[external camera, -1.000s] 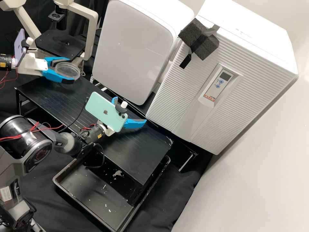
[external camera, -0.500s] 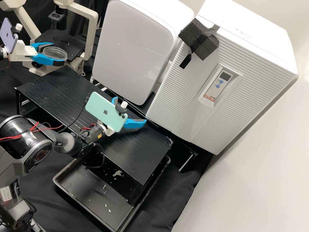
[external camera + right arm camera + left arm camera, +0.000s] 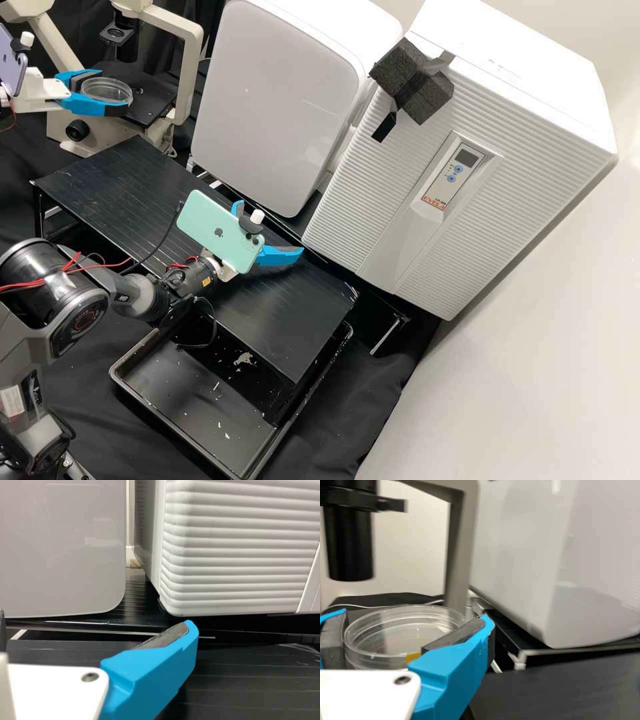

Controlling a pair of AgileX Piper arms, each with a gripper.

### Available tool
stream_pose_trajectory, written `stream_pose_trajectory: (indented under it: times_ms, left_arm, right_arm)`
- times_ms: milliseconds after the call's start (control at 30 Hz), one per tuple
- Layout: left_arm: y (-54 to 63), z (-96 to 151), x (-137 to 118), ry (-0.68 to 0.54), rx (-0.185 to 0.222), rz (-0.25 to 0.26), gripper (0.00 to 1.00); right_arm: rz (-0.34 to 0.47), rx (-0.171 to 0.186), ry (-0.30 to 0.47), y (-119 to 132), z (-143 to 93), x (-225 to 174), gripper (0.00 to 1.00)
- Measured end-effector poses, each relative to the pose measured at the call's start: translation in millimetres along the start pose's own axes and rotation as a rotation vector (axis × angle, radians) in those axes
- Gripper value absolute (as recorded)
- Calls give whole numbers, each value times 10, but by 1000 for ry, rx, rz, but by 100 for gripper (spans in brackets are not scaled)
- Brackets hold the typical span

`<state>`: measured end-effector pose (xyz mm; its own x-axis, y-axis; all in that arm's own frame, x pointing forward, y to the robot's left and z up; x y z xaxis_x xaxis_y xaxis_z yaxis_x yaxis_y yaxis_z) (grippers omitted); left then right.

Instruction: Place the petri dish on the microscope

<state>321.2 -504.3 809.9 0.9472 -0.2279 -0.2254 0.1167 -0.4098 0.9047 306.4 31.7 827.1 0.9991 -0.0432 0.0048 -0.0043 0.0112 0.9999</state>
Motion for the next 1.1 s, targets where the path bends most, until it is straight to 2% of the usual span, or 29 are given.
stream_pose_trajectory:
  times_ms: [100, 267, 567, 833, 1067, 1100]
  left_arm:
    - [-9, -57, 77, 34, -5, 0, 0]
    - [-43, -149, 218, 90, 5, -36, 0]
    - [-36, -263, 508, 152, 65, -66, 0]
    - [-14, -339, 736, 194, 76, -54, 0]
    - [-35, -362, 799, 207, 80, -57, 0]
    - [-46, -370, 808, 209, 81, -59, 100]
  right_arm:
    - [0, 0, 0, 0, 0, 0, 100]
    - [0, 0, 0, 0, 0, 0, 100]
    - [0, 0, 0, 0, 0, 0, 100]
    - [0, 0, 0, 0, 0, 0, 100]
    - [0, 0, 0, 0, 0, 0, 100]
    - [0, 0, 0, 0, 0, 0, 100]
